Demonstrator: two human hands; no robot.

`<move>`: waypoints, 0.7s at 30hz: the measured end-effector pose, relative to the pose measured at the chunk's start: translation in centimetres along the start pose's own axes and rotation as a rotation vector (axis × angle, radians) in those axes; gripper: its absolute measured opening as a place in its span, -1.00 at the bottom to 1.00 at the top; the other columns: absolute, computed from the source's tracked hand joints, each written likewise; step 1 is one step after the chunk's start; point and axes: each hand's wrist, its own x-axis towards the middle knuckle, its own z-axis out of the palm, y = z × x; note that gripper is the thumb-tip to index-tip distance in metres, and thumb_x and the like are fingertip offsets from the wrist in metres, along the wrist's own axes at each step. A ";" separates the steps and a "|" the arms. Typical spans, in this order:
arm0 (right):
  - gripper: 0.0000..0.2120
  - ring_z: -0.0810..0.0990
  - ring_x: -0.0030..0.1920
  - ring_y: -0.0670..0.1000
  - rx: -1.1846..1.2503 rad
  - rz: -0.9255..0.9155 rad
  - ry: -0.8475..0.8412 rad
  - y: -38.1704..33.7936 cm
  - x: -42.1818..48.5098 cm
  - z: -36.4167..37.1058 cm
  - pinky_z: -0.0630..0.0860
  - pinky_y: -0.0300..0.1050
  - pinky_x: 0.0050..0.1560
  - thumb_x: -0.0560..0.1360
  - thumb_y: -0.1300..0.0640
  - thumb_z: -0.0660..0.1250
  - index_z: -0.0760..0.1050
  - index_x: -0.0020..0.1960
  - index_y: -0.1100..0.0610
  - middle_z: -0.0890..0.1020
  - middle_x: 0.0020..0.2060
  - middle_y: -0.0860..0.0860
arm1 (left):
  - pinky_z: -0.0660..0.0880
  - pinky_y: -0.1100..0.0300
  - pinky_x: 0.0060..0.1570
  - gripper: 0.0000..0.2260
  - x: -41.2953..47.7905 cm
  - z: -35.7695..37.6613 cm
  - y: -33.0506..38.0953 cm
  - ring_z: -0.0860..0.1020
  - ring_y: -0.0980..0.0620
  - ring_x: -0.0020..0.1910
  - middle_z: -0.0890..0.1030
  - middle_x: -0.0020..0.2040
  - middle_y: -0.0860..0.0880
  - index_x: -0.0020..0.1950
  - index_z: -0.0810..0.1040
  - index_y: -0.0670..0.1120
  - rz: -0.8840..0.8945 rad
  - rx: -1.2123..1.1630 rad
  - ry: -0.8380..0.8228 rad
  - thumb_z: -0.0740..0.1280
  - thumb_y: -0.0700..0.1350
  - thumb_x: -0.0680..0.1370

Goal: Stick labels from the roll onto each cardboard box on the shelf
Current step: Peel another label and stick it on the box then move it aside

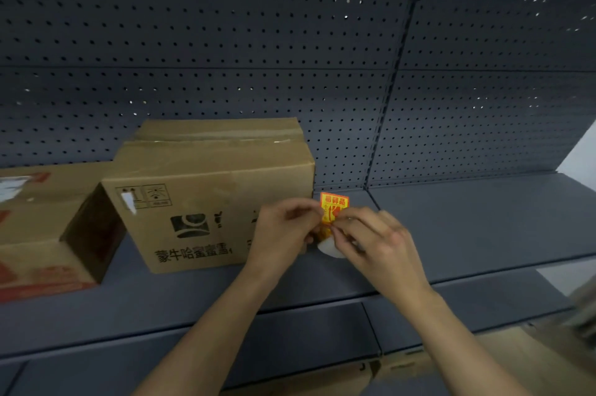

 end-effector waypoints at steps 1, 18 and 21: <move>-0.89 0.53 -0.15 -0.08 0.036 0.023 -0.016 0.0 0.1 0.1 0.52 -0.03 -0.21 0.52 0.12 0.41 0.67 -0.07 0.14 0.67 -0.05 -0.01 | 0.48 0.33 -0.34 -0.85 0.0 -0.3 0.0 0.55 0.17 -0.36 0.65 -0.33 -0.01 -0.15 0.70 -0.08 0.019 0.016 0.007 0.39 -0.29 0.54; -0.95 0.64 -0.21 -0.11 1.011 0.929 -0.089 -2.1 4.4 1.7 0.57 -0.30 -0.14 0.49 0.22 0.42 0.65 -0.06 0.18 0.70 -0.22 0.01 | 0.51 0.26 -0.28 -0.88 -0.2 -4.4 0.8 0.55 0.12 -0.31 0.66 -0.25 -0.08 0.03 0.70 -0.14 0.115 0.076 0.089 0.38 -0.25 0.56; -0.97 0.62 -0.24 -0.14 0.971 0.886 -0.086 -2.1 4.8 2.0 0.53 -0.35 -0.19 0.49 0.23 0.43 0.64 -0.08 0.18 0.69 -0.24 0.01 | 0.54 0.32 -0.20 -0.88 -0.3 -4.7 0.7 0.60 0.22 -0.25 0.69 -0.21 0.06 0.04 0.71 -0.12 0.177 0.186 0.113 0.40 -0.23 0.55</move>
